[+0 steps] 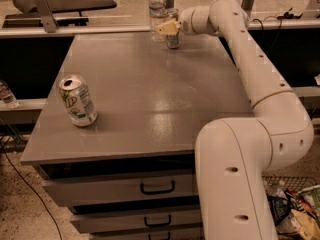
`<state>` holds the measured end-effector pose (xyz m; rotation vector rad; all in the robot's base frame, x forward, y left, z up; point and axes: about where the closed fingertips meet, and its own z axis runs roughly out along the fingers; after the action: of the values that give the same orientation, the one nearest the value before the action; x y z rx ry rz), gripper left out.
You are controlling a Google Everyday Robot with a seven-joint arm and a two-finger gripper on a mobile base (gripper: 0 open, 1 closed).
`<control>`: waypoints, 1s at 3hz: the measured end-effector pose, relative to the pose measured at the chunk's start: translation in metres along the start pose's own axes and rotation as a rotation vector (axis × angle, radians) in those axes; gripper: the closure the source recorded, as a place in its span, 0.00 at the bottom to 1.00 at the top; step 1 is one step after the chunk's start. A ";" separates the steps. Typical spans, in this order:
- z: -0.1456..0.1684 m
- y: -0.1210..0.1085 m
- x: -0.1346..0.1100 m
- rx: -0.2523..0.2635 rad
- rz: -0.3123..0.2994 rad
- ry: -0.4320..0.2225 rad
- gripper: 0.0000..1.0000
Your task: Move redbull can near water bottle
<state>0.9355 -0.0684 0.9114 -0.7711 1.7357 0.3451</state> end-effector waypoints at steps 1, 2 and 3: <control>0.001 -0.001 0.003 -0.001 0.010 0.005 0.00; 0.001 -0.001 0.004 -0.001 0.011 0.005 0.00; -0.036 -0.020 -0.004 0.014 0.019 -0.037 0.00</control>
Offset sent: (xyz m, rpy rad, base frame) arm -0.0063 -0.0362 0.0084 0.0472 0.0035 -0.0375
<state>0.9222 -0.1031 0.9291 -0.7345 1.7097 0.3578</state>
